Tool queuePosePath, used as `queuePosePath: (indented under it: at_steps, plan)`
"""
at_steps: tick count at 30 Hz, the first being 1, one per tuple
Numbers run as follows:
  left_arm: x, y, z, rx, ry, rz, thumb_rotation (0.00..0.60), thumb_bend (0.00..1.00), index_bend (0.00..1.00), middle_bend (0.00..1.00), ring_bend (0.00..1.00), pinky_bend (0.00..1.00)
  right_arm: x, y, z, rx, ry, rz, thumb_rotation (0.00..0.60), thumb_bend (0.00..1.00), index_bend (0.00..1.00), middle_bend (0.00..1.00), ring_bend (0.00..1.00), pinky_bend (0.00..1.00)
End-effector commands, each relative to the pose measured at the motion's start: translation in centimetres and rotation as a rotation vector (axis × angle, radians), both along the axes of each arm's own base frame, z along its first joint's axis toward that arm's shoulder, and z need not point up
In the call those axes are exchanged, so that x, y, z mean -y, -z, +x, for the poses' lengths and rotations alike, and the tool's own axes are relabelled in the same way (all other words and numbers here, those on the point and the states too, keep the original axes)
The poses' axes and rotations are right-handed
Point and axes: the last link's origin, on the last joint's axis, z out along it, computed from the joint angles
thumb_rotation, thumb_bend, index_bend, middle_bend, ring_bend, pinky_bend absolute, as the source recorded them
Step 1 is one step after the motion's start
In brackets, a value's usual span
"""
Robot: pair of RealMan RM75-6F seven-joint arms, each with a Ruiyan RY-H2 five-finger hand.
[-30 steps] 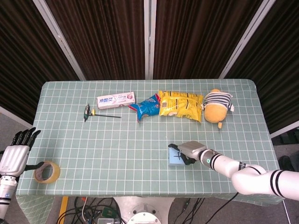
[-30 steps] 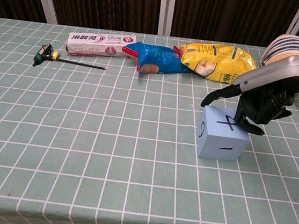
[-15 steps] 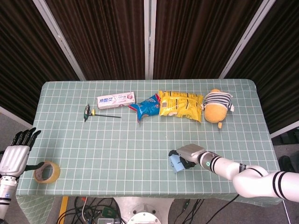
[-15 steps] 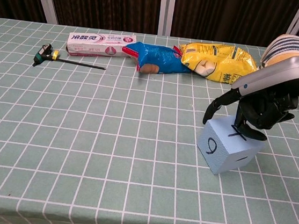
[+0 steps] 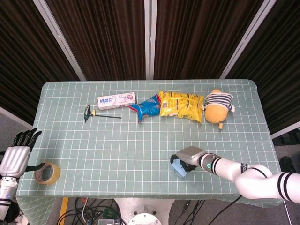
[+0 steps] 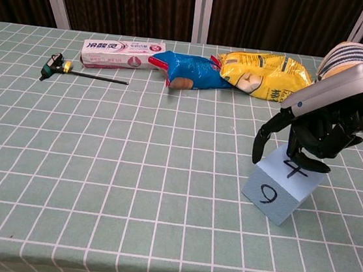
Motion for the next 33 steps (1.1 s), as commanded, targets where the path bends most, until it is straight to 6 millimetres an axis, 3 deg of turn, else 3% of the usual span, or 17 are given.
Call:
queuePosePath:
  at_steps: [1,17,33]
  plan:
    - [0.0,0.0,0.0,0.0,0.0,-0.001,0.6,0.0,0.07,0.0,0.0,0.02,-0.1,-0.1,0.1,-0.001,-0.005,0.008,0.6,1.0,0.26,1.0,0.91,0.84]
    - [0.1,0.1,0.0,-0.001,0.0,-0.003,0.6,0.0,0.07,0.0,0.0,0.02,-0.9,-0.2,-0.1,-0.028,-0.038,0.044,0.6,1.0,0.39,1.0,0.91,0.84]
    - [0.1,0.0,0.0,0.001,0.0,0.0,0.6,0.0,0.07,0.0,0.0,0.02,-2.0,0.2,0.4,-0.02,-0.068,0.072,0.6,1.0,0.42,1.0,0.91,0.84]
